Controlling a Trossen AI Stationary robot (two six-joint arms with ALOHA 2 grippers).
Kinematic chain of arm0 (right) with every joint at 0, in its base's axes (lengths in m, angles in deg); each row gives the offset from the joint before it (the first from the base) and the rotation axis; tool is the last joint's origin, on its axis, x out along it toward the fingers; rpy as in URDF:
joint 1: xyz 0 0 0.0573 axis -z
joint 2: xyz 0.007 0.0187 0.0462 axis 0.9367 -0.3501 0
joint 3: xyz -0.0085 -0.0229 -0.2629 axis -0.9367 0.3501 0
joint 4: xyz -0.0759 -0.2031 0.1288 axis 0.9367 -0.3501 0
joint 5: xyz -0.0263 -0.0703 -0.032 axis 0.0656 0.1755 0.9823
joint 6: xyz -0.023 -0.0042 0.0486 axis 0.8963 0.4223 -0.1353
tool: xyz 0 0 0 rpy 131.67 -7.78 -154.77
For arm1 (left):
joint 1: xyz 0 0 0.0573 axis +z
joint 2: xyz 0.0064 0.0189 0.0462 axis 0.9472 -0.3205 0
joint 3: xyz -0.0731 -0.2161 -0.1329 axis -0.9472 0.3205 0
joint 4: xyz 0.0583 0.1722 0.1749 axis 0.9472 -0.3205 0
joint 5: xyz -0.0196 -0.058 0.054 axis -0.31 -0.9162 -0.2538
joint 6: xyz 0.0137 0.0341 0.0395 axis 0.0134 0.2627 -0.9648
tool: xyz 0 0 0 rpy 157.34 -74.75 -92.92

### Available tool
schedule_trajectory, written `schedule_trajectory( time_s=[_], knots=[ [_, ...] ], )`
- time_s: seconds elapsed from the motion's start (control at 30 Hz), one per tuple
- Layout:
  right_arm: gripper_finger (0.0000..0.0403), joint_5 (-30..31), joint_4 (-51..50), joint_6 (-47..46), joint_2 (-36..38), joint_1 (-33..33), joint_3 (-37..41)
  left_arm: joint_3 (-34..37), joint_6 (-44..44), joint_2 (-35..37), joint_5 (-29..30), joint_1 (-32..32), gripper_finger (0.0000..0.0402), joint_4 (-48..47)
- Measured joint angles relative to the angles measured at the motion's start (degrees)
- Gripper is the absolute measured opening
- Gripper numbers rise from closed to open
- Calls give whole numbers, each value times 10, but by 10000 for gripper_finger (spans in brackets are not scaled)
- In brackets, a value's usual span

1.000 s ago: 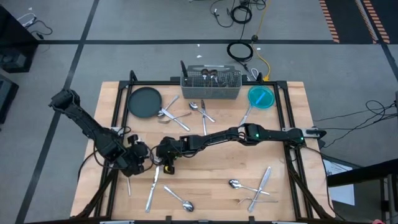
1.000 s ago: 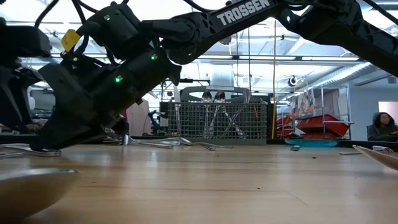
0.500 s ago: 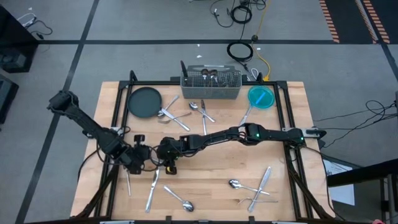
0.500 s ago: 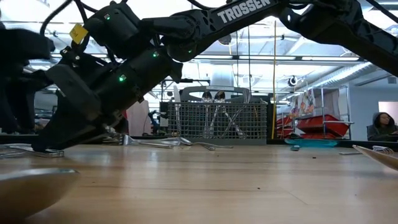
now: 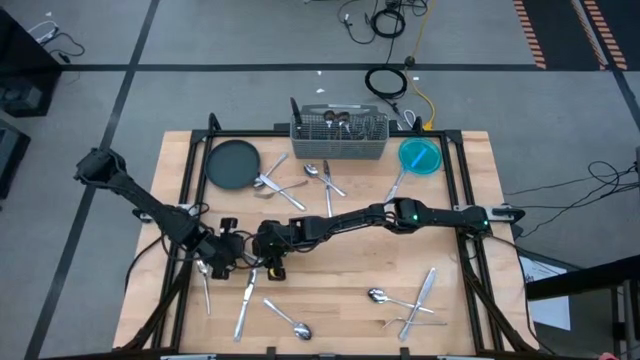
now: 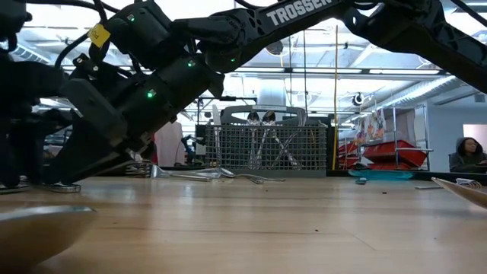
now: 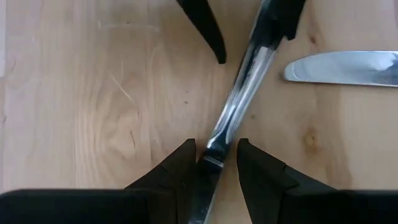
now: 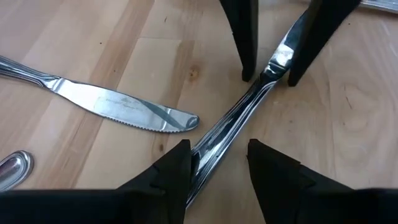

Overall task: Sort silverware
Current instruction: Put the knife into the silverware basket

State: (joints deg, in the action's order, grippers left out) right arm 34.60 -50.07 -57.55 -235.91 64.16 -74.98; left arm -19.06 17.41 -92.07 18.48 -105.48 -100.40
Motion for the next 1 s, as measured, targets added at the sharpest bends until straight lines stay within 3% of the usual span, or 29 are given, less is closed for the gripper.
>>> schedule_trajectory(
  time_s=[0.17, 0.37, 0.63, 0.87, 1.0],
  knots=[
    [148, 0, 1, 9, 0, 0, 0, 25, 3, -23, -10, 20, 112, 45],
    [148, 5, -5, 4, 1, 2, 0, 34, -3, -27, -18, 34, 39, 60],
    [148, 3, -55, 7, 40, 0, 0, 26, 35, -27, -4, 34, 39, 51],
    [148, 75, -95, 52, 100, 1, 0, 2, 40, -31, 13, 35, 39, 32],
    [148, 78, -102, 62, 108, 5, 0, -15, 51, -32, 34, 35, 38, 13]
  ],
)
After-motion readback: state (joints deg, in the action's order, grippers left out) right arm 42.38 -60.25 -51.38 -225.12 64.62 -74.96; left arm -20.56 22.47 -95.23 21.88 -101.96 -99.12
